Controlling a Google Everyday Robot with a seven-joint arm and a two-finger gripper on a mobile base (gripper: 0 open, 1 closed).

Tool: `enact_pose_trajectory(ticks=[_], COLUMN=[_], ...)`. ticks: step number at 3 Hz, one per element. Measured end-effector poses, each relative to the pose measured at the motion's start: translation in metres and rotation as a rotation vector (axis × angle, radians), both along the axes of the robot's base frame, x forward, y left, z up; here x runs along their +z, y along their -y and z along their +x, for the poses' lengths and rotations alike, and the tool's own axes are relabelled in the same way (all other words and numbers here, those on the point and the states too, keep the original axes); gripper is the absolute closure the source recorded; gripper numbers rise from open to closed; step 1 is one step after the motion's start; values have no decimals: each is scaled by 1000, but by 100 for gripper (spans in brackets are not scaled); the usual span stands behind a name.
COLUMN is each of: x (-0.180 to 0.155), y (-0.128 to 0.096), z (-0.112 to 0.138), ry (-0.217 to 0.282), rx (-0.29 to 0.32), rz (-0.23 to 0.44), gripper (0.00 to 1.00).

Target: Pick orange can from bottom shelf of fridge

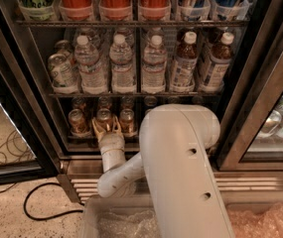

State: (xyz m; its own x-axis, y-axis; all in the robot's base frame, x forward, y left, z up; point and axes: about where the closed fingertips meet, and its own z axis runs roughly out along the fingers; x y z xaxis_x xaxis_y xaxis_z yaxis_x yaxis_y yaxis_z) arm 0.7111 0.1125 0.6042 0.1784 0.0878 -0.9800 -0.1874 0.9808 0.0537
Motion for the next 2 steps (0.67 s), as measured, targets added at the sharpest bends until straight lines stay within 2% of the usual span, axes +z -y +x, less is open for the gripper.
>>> enact_pose_trajectory(ticks=[2], x=[16], y=[-20], z=[-27], ry=[4], rx=[72], rz=[-10], gripper=[100])
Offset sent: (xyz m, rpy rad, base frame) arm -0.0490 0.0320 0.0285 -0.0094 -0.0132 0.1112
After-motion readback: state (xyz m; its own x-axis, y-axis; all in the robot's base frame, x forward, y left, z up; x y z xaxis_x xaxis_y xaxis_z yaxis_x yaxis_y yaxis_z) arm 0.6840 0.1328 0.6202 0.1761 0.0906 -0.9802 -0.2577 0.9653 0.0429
